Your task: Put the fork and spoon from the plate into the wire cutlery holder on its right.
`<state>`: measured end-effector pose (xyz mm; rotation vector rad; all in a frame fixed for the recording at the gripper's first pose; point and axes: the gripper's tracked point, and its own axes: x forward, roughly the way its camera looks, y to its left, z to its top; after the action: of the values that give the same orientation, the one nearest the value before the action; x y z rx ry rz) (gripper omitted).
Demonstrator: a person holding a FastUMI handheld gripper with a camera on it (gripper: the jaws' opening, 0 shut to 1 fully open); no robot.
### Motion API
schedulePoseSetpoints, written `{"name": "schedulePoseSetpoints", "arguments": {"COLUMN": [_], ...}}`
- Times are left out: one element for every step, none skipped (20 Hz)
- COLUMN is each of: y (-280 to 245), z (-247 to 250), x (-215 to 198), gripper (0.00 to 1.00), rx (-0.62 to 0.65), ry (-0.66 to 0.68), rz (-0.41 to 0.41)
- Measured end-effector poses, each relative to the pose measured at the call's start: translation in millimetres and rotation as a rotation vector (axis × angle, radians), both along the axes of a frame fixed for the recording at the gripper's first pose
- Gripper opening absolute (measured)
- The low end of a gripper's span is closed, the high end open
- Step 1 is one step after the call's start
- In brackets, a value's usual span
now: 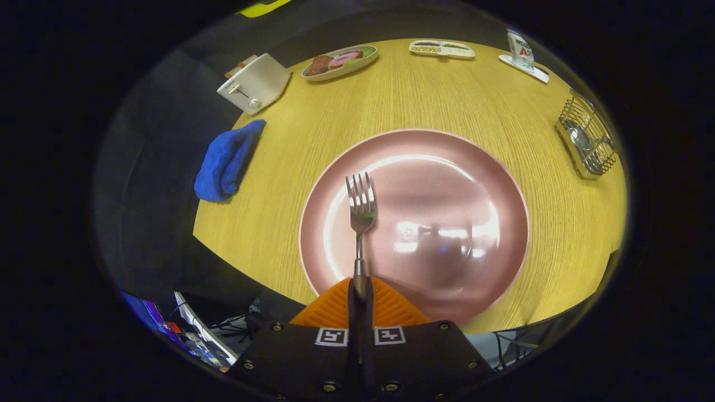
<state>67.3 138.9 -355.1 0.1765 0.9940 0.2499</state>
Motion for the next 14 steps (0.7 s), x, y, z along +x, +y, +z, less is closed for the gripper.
{"name": "schedulePoseSetpoints", "arguments": {"y": [1.0, 1.8, 1.9, 0.7, -1.5, -4.1, -7.4, -11.1, -15.4, -20.9, -27.3, -34.8, -42.6, -51.1], "z": [3.3, 6.8, 10.0, 13.5, 16.5, 20.2, 23.6, 27.3, 31.6, 36.1, 40.9, 46.4, 51.9, 57.3], "x": [1.1, 2.7, 4.6, 6.5, 8.2, 10.0, 11.5, 14.1, 16.5, 20.0, 22.9, 26.1, 30.2, 33.4], "gripper": [0.03, 0.03, 0.03, 0.03, 0.03, 0.03, 0.03, 0.03, 0.03, 0.03, 0.03, 0.03, 0.03, 0.03], "rx": [0.016, 0.033, 0.046, 0.056, 0.062, 0.070, 0.078, 0.086, 0.095, 0.102, 0.107, 0.111, 0.114, 0.118], "ry": [-0.005, -0.009, -0.011, -0.017, -0.021, -0.028, -0.032, -0.038, -0.044, -0.052, -0.060, -0.069, -0.079, -0.090], "rz": [-0.003, -0.010, -0.015, -0.023, -0.030, -0.039, -0.047, -0.058, -0.070, -0.083, -0.095, -0.109, -0.123, -0.141]}}
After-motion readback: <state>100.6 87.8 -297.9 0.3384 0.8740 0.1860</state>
